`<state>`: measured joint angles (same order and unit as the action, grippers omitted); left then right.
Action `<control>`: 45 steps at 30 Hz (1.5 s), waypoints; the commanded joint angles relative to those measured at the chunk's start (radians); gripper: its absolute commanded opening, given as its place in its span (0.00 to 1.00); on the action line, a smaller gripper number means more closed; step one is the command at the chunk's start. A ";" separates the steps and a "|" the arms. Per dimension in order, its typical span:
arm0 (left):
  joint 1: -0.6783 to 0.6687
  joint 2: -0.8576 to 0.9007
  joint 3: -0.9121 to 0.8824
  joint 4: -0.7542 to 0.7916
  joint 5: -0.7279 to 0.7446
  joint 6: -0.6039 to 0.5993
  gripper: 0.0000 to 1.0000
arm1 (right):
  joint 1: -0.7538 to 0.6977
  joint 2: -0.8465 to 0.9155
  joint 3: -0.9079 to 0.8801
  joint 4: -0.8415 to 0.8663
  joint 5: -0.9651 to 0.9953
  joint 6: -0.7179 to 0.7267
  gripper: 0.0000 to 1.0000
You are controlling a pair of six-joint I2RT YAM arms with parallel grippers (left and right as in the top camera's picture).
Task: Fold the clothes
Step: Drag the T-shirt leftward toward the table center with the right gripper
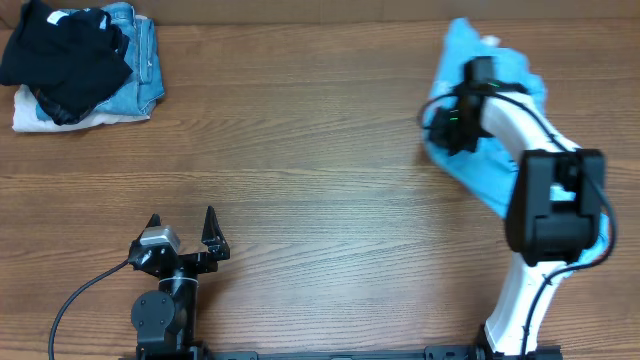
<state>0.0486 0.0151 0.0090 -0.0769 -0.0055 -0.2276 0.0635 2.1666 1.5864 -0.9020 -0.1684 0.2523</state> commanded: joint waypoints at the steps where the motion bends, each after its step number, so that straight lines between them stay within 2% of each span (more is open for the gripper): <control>1: 0.007 -0.010 -0.004 0.002 -0.013 0.026 1.00 | 0.119 0.018 0.118 -0.114 -0.073 -0.044 0.04; 9: 0.007 -0.010 -0.004 0.002 -0.013 0.026 1.00 | 0.325 0.018 0.153 -0.270 -0.191 -0.043 0.04; 14: 0.007 -0.010 -0.004 0.002 -0.013 0.026 1.00 | 0.376 -0.003 0.158 -0.224 -0.164 0.043 0.04; 21: 0.007 -0.010 -0.004 0.002 -0.013 0.026 1.00 | 0.262 -0.042 0.224 -0.055 -0.100 0.097 0.06; 31: 0.007 -0.010 -0.004 0.002 -0.013 0.026 1.00 | 0.070 -0.029 0.213 0.205 0.039 0.142 0.09; 45: 0.007 -0.010 -0.004 0.002 -0.013 0.026 1.00 | 0.037 0.146 0.213 0.325 0.060 0.260 0.13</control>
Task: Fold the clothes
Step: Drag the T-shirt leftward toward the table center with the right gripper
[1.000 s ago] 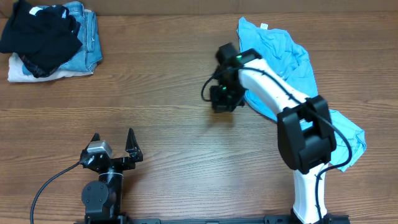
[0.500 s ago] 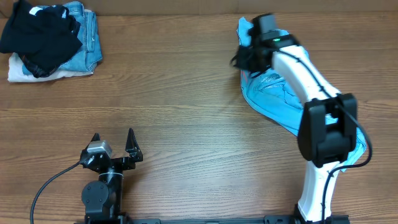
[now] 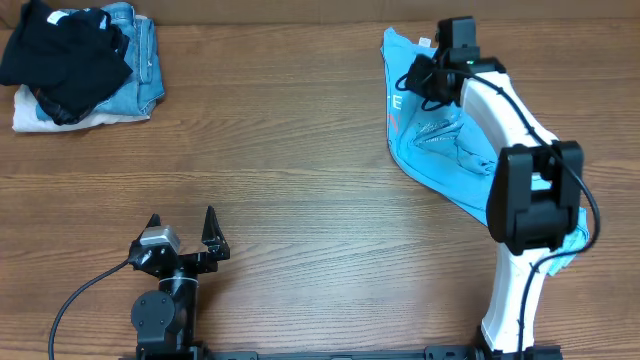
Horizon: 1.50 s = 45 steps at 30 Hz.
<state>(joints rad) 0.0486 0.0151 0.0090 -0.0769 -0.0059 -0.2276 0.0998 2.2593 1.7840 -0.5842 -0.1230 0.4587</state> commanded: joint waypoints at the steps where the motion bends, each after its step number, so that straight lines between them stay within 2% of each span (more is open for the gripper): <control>1: 0.007 -0.010 -0.004 0.002 -0.012 0.026 1.00 | 0.001 0.065 0.015 0.009 0.018 0.065 0.12; 14: 0.007 -0.010 -0.004 0.002 -0.012 0.026 1.00 | 0.020 0.132 0.015 -0.017 0.012 0.070 0.11; 20: 0.007 -0.010 -0.004 0.002 -0.012 0.026 1.00 | 0.068 0.141 0.015 -0.063 -0.085 0.070 0.11; 29: 0.007 -0.010 -0.004 0.002 -0.012 0.026 1.00 | 0.259 0.141 0.010 -0.183 -0.161 0.069 0.11; 31: 0.007 -0.010 -0.004 0.002 -0.012 0.026 1.00 | 0.328 0.141 0.010 -0.243 -0.210 0.069 0.05; 35: 0.007 -0.010 -0.004 0.002 -0.012 0.026 1.00 | 0.429 0.141 0.010 -0.307 -0.325 0.069 0.04; 39: 0.007 -0.010 -0.004 0.002 -0.012 0.026 1.00 | 0.526 0.140 0.011 -0.338 -0.349 0.069 0.04; 45: 0.007 -0.010 -0.004 0.002 -0.012 0.026 1.00 | 0.565 0.121 0.047 -0.367 -0.346 0.069 0.04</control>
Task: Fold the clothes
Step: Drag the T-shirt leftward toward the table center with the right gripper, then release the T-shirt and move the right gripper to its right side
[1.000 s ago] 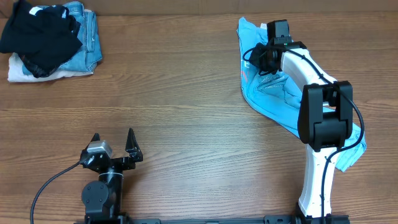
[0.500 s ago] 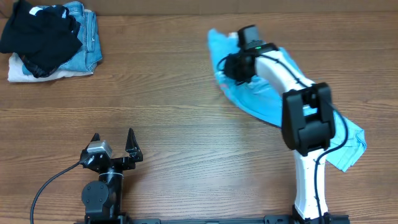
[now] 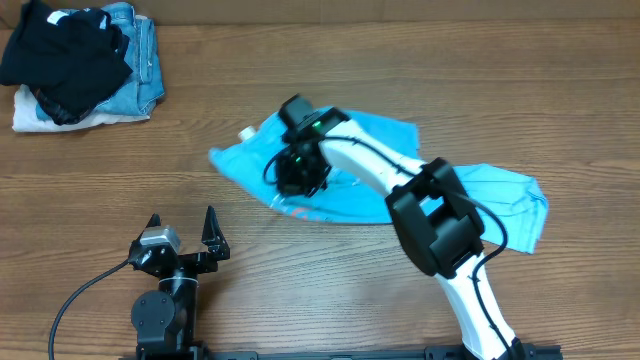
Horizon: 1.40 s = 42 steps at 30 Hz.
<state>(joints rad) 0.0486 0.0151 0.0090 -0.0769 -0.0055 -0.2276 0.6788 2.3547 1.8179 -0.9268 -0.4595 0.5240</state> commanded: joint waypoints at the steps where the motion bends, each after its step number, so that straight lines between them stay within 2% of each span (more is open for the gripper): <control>1: 0.007 -0.010 -0.004 0.002 -0.013 0.026 1.00 | -0.023 0.018 0.029 -0.039 -0.002 0.002 0.04; 2: 0.007 -0.010 -0.004 0.002 -0.013 0.026 1.00 | -0.037 0.007 0.053 -0.060 0.014 0.000 0.06; 4: 0.007 -0.010 -0.004 0.002 -0.013 0.026 1.00 | -0.075 -0.017 0.110 -0.104 0.031 -0.026 0.19; 5: 0.007 -0.010 -0.004 0.002 -0.013 0.026 1.00 | -0.095 -0.028 0.140 -0.124 0.031 -0.045 0.33; 6: 0.007 -0.010 -0.004 0.002 -0.013 0.026 1.00 | -0.142 -0.053 0.208 -0.176 0.031 -0.085 0.63; 7: 0.007 -0.010 -0.004 0.002 -0.013 0.026 1.00 | -0.165 -0.064 0.238 -0.203 0.031 -0.108 0.81; 8: 0.007 -0.010 -0.004 0.002 -0.013 0.026 1.00 | -0.182 -0.072 0.261 -0.222 0.031 -0.126 0.95; 9: 0.007 -0.010 -0.004 0.002 -0.013 0.026 1.00 | -0.203 -0.081 0.285 -0.241 0.032 -0.143 1.00; 14: 0.007 -0.010 -0.004 0.002 -0.013 0.026 1.00 | -0.304 -0.100 0.301 -0.279 0.031 -0.166 1.00; 19: 0.007 -0.010 -0.004 0.002 -0.013 0.026 1.00 | -0.327 -0.099 0.241 -0.300 0.030 -0.185 1.00; 25: 0.007 -0.010 -0.004 0.002 -0.013 0.026 1.00 | -0.264 -0.098 0.135 -0.261 0.032 -0.237 0.96; 32: 0.007 -0.010 -0.004 0.002 -0.013 0.026 1.00 | -0.192 -0.097 0.003 -0.128 0.027 -0.233 0.95; 38: 0.007 -0.010 -0.004 0.002 -0.013 0.026 1.00 | -0.154 -0.097 -0.034 -0.079 -0.024 -0.232 0.87; 42: 0.007 -0.010 -0.004 0.002 -0.013 0.026 1.00 | -0.129 -0.097 -0.035 -0.058 -0.016 -0.233 0.76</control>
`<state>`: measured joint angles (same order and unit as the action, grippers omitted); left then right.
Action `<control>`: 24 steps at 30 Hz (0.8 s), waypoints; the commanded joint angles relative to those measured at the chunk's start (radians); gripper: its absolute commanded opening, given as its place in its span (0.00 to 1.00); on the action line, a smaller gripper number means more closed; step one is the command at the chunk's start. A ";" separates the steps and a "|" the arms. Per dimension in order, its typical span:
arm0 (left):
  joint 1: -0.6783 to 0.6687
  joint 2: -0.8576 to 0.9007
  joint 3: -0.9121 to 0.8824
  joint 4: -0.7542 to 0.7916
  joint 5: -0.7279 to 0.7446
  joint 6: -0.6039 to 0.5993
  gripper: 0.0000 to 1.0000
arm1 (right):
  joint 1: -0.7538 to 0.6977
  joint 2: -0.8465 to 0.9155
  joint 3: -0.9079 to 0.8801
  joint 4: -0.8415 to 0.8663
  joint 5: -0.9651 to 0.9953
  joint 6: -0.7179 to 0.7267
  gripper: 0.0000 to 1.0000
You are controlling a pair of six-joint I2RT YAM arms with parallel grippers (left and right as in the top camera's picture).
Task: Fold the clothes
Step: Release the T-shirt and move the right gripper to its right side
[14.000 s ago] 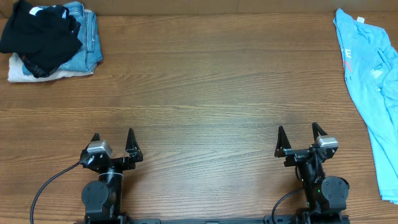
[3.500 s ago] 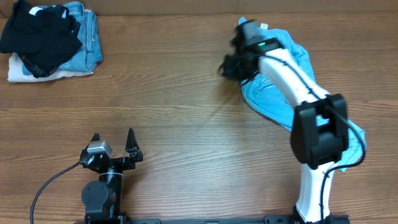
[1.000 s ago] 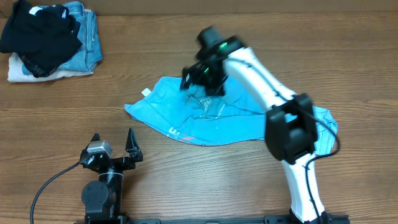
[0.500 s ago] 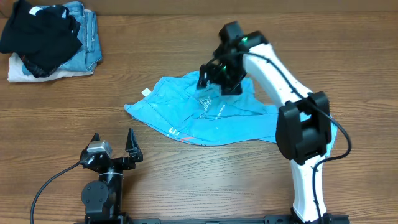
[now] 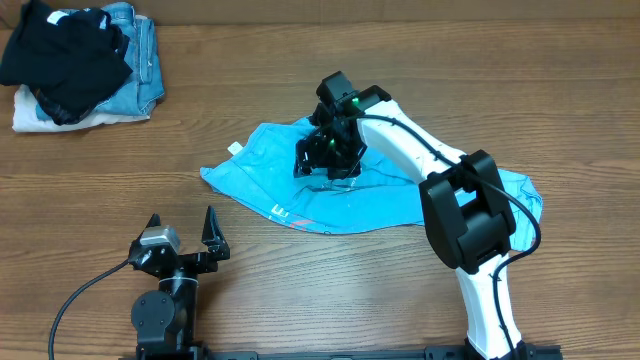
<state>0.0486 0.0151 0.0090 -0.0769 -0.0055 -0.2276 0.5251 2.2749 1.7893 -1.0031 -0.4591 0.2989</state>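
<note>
A light blue T-shirt lies spread in rumpled folds across the middle of the table, its white tag at the left tip and red print near the front edge. My right gripper hovers over the shirt's upper middle; the jaws point down and their state is unclear. My left gripper rests open near the front left, away from the shirt, holding nothing.
A pile of clothes, black on top of blue denim and white, sits in the far left corner. The right arm reaches across the shirt's right part.
The right gripper has shifted right and slightly back over the shirt. The shirt's left tip now lies a little lower and the cloth looks flatter and wider. The left arm has not moved.
The blue shirt was bunched at the far right with the right gripper on it. It then hung at the back right, held up by that gripper. Later it lay mid-table with the gripper on its left part, and now lies spread there.
</note>
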 commanded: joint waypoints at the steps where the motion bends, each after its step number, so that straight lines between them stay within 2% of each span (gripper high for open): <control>1: 0.007 -0.010 -0.004 0.002 -0.013 0.026 1.00 | 0.029 -0.017 -0.006 0.030 -0.013 -0.008 0.71; 5: 0.007 -0.010 -0.004 0.002 -0.013 0.026 1.00 | 0.036 -0.017 -0.006 0.063 -0.013 0.021 0.38; 6: 0.007 -0.010 -0.004 0.002 -0.013 0.026 1.00 | 0.036 -0.017 -0.006 0.070 -0.012 0.034 0.27; 9: 0.007 -0.010 -0.004 0.002 -0.013 0.026 1.00 | 0.033 -0.017 -0.005 0.080 0.010 0.072 0.05; 16: 0.007 -0.010 -0.004 0.002 -0.013 0.026 1.00 | 0.019 -0.057 0.050 0.022 0.012 0.072 0.04; 24: 0.007 -0.010 -0.004 0.002 -0.013 0.026 1.00 | 0.056 -0.264 0.079 -0.064 -0.059 0.073 0.04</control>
<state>0.0486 0.0151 0.0090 -0.0769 -0.0055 -0.2276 0.5545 2.1601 1.8141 -1.0492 -0.4725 0.3668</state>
